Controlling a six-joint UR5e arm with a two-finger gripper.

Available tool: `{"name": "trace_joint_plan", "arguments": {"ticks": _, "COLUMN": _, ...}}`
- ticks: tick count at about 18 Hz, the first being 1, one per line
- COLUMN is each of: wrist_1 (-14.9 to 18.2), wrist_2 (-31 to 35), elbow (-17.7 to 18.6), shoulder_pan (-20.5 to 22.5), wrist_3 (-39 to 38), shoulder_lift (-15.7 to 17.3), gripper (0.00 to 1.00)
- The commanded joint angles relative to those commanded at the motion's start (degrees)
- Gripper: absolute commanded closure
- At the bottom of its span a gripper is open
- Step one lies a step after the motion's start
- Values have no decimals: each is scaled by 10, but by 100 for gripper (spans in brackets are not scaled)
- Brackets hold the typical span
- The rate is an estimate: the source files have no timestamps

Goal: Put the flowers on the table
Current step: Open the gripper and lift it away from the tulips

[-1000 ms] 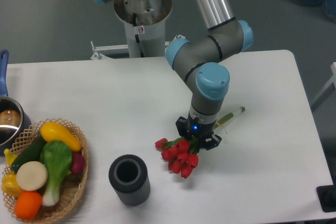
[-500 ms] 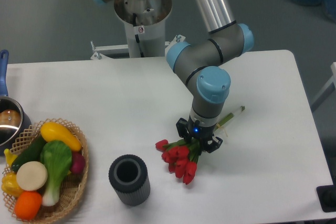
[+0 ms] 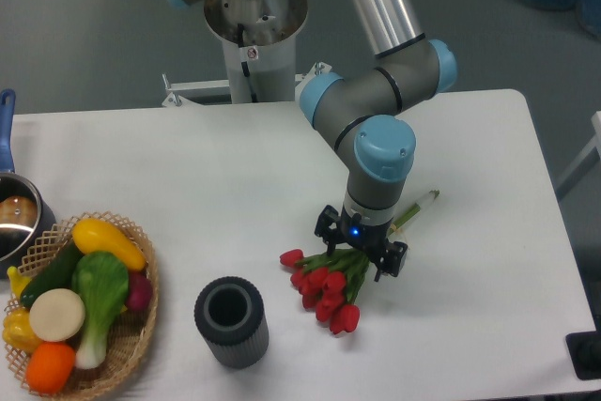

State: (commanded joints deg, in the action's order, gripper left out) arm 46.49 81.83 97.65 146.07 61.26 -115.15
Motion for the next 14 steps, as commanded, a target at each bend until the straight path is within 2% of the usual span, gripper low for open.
{"name": "trace_joint_plan", "arguments": {"ticks": 6, "wrist_1": 2, "wrist_2": -17, "elbow": -7, "shoulder_pan": 20, "wrist_3": -37, "shoulder_lift": 28, "gripper": 0}}
{"name": "trace_joint_plan", "arguments": {"ticks": 8, "wrist_1": 2, "wrist_2": -25, "elbow": -11, "shoulder_pan": 21, "wrist_3": -33, "shoulder_lift": 38, "gripper": 0}}
{"name": "trace_joint_plan", "arguments": {"ticks": 14, "wrist_1": 4, "wrist_2": -25, "elbow": -4, "shoulder_pan": 23, "wrist_3": 11, "shoulder_lift": 37, "gripper": 0}}
